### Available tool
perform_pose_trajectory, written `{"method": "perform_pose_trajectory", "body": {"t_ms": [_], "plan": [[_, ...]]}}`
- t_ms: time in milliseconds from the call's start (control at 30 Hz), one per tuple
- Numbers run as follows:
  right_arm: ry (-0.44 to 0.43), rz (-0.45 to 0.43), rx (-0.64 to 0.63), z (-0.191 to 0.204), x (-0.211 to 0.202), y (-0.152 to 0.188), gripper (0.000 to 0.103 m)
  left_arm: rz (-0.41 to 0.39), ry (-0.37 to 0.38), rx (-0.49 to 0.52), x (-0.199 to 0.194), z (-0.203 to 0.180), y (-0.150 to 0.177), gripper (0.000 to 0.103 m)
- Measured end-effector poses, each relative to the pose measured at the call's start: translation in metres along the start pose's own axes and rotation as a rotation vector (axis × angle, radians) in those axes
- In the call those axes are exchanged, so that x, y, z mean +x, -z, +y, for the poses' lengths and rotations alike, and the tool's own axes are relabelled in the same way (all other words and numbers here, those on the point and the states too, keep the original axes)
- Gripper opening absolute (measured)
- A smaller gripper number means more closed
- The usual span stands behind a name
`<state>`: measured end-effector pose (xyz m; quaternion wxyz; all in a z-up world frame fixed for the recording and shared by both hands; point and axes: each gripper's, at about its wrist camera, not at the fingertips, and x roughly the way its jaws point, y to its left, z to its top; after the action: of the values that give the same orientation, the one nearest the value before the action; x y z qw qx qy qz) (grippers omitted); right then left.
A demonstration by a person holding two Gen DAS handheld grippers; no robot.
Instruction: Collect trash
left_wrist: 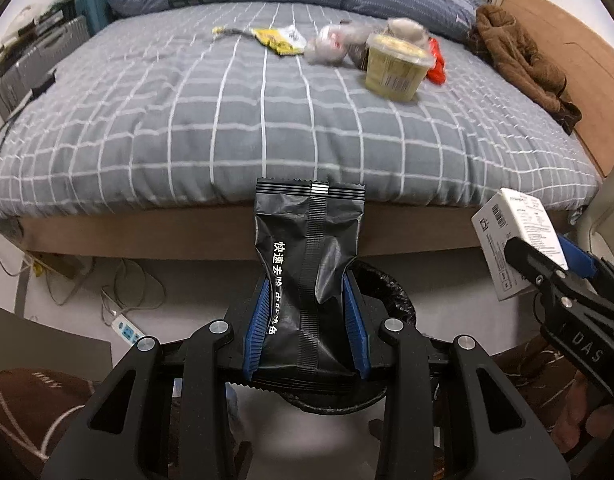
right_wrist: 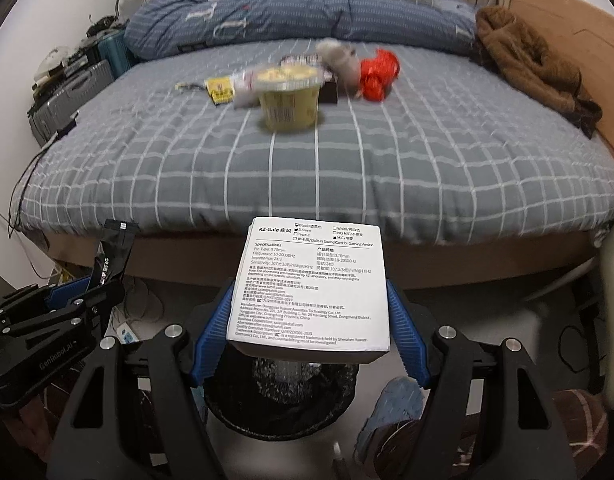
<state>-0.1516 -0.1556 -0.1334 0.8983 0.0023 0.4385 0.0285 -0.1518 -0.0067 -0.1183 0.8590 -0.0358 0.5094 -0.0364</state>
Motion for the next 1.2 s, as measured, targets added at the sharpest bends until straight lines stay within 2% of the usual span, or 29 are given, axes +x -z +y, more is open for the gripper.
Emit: {"method": "perform_pose_trajectory", "body": {"t_ms": [600,1100,1200], "plan": [[0.000,0.194,-0.020,0.000,0.095,0.032,0.069,0.137,0.001,-0.008,0.091,0.011,0.014,0.035],[-0.034,0.294,-0.068,0.026,0.135,0.052,0.070,0.194,-0.035,-0.045,0.117,0.041,0.035,0.035],[-0.020,0.269,-0.052,0.024,0.133,0.049,0.083,0.198,-0.033,-0.037,0.118,0.039,0.035,0.035]]}}
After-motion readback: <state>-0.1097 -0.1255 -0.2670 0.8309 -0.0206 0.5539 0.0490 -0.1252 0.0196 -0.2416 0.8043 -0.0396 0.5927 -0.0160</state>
